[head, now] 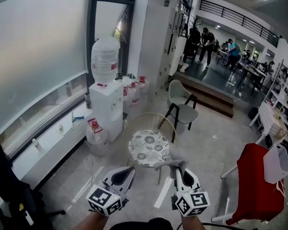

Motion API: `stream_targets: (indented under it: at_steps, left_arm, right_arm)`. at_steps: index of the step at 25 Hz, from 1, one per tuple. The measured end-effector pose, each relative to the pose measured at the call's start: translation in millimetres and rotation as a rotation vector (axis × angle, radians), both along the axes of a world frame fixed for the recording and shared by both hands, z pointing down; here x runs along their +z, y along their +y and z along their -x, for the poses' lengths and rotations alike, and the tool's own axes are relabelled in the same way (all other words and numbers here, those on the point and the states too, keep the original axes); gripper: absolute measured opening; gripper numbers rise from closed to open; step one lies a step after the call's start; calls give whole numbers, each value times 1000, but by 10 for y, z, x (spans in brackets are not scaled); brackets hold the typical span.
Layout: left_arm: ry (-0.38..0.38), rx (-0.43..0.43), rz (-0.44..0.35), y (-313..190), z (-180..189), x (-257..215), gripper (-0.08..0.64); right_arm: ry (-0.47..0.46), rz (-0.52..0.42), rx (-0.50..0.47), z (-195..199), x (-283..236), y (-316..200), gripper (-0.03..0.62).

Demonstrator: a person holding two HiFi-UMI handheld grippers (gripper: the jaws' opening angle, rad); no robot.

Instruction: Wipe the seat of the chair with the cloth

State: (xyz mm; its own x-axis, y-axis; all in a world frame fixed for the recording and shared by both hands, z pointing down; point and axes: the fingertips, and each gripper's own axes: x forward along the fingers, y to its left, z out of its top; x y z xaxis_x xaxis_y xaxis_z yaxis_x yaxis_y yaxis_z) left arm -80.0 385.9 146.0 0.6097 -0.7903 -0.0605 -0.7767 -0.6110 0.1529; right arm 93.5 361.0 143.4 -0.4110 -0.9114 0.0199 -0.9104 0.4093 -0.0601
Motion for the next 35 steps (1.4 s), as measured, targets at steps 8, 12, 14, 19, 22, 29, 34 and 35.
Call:
stream_targets:
  at_steps: [8, 12, 14, 19, 22, 29, 34, 35]
  left_arm:
    - [1, -9, 8, -215, 75, 78, 6]
    - [1, -54, 20, -474, 114, 87, 5]
    - [-6, -64, 22, -606, 97, 70, 6]
    - [16, -79, 37, -1064, 15, 42, 5]
    - [29, -80, 51, -1333, -116, 44, 6]
    - [18, -84, 71, -1949, -391, 82, 6]
    - [13, -79, 75, -2338, -653, 47, 6]
    - [17, -82, 73, -2423, -697, 40, 5]
  right_arm:
    - [-1, -1, -27, 110, 56, -260, 26]
    - [-12, 4, -46, 105, 66, -593, 26]
    - [-19, 2, -57, 96, 54, -773, 26]
    - [-19, -21, -102, 75, -5, -1239, 26]
    - [-17, -36, -105, -55, -52, -1493, 26]
    - [-17, -27, -115, -322, -33, -2011, 26]
    - [-5, -37, -116, -537, -65, -2325, 26]
    - [-7, -37, -117, -579, -66, -2402, 26]
